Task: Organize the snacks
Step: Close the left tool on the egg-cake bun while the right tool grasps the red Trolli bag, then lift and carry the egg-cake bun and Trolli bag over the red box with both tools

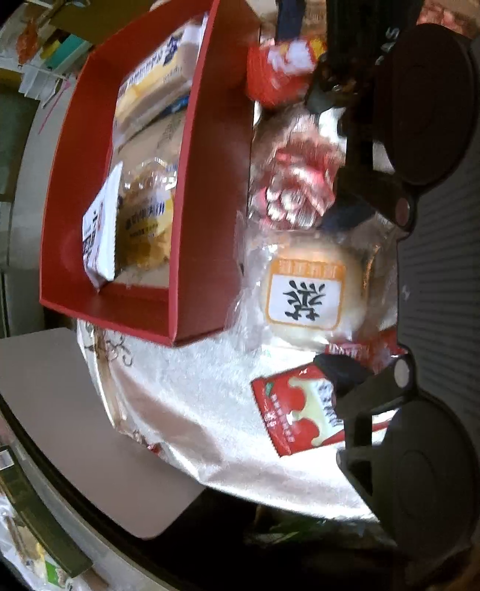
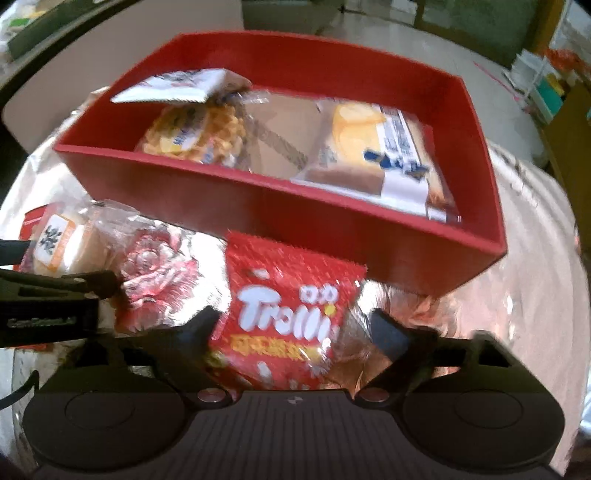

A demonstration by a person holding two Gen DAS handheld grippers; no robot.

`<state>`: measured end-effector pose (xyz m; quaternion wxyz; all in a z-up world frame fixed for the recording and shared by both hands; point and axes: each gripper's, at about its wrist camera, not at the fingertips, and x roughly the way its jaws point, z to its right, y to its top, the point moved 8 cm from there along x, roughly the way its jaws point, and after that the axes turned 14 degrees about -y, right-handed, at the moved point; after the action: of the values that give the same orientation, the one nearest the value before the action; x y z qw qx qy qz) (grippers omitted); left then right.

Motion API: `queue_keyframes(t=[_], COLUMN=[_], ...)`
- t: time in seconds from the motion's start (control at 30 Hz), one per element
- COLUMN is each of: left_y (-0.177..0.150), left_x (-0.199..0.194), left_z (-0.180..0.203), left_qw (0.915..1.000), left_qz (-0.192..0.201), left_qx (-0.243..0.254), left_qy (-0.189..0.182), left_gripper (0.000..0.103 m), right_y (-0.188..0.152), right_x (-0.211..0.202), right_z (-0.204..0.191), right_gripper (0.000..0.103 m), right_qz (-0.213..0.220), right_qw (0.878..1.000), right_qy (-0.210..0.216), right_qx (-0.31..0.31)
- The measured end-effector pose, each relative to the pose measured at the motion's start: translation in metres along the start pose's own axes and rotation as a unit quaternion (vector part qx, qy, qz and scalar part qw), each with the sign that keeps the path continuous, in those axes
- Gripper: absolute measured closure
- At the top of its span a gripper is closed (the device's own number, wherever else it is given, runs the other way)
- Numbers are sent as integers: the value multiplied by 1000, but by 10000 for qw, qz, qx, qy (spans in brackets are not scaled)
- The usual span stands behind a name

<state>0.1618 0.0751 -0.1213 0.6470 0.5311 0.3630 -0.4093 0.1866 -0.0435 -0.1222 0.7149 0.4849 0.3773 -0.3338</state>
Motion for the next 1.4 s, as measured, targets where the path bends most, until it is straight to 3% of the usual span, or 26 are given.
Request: queue_keyframes(t=[0.17, 0.47, 0.9, 1.4], left_y=[-7, -6, -9, 7], left_x=[-11, -41, -77, -105], left_z=[12, 27, 44, 52], left_qw=[9991, 9972, 9938, 9870], left_qz=[-23, 353, 838, 1457], left_qx=[-171, -201, 7, 236], left_qy=[-400, -630, -731, -631], left_gripper=[52, 52, 52, 53], right_y=[-2, 1, -11, 2], right_x=[-9, -56, -94, -113], right_z=[1, 16, 33, 41], right_gripper=[37, 37, 37, 37], right_qz=[26, 464, 785, 1189], right_qw=[10000, 9977, 9934, 9874], right_qy=[89, 250, 175, 226], right_qx=[16, 431, 823, 1016])
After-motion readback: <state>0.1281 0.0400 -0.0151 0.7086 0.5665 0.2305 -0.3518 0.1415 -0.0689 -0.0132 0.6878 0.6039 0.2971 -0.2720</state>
